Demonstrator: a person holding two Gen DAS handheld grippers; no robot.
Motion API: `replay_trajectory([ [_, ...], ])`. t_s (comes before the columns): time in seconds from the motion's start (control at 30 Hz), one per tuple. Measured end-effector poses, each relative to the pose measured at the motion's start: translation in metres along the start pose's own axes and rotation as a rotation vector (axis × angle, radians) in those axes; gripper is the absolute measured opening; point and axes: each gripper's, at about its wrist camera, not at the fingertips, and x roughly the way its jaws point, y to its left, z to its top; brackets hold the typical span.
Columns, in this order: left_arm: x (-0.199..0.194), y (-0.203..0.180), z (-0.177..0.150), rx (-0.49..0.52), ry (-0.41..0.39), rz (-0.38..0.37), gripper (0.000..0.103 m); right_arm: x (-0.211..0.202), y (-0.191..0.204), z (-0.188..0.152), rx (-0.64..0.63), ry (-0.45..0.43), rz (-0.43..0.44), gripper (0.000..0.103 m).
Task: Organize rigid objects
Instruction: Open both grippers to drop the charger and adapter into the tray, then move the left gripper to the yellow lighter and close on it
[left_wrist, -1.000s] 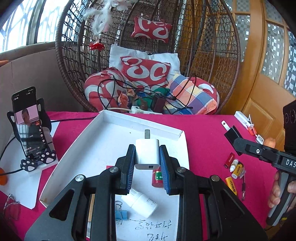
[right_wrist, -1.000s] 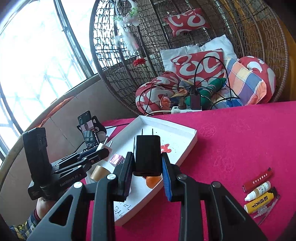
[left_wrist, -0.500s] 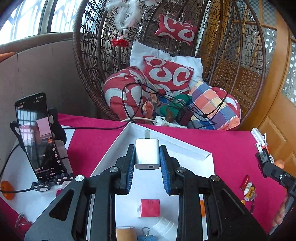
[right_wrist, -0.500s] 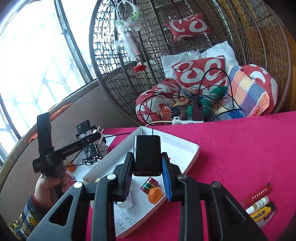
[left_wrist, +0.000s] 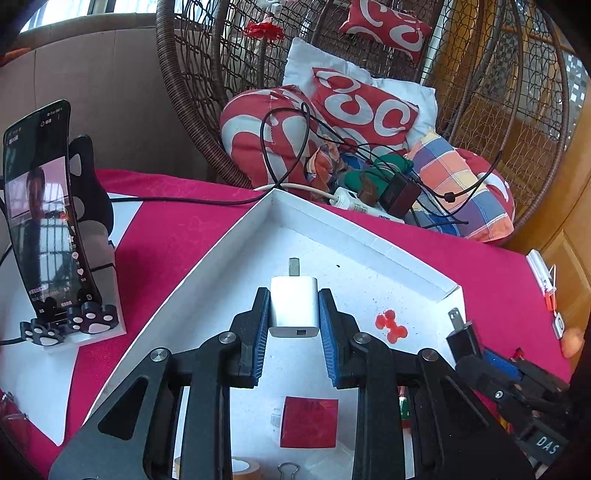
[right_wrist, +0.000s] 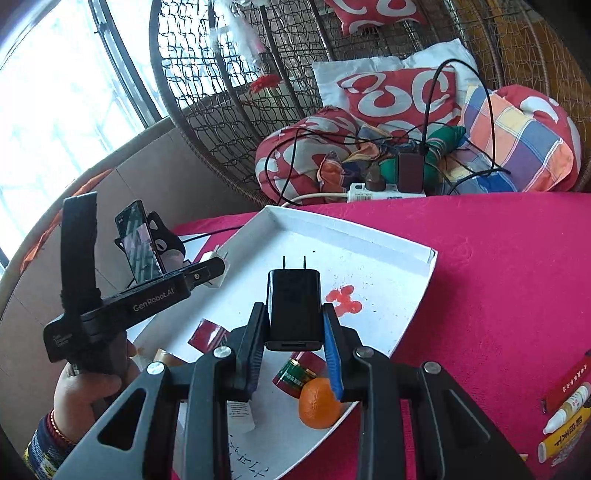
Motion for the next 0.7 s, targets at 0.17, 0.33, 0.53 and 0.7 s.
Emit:
replay_trajectory([
  [0.17, 0.007, -0.001, -0.002, -0.038, 0.027, -0.014, 0.025, 0.025, 0.001, -0.002, 0.027, 0.042, 0.004, 0.029],
  [0.33, 0.001, -0.001, -0.003, -0.039, 0.01, 0.014, 0.06, 0.027, 0.012, -0.013, -0.022, 0.03, 0.006, 0.033],
  [0.53, -0.027, -0.004, -0.008, -0.058, -0.073, 0.048, 0.102, -0.006, 0.017, -0.016, -0.065, -0.086, -0.017, 0.103],
  [0.7, -0.064, -0.025, -0.028, -0.049, -0.15, 0.002, 0.102, -0.05, 0.011, -0.029, -0.072, -0.198, -0.044, 0.103],
])
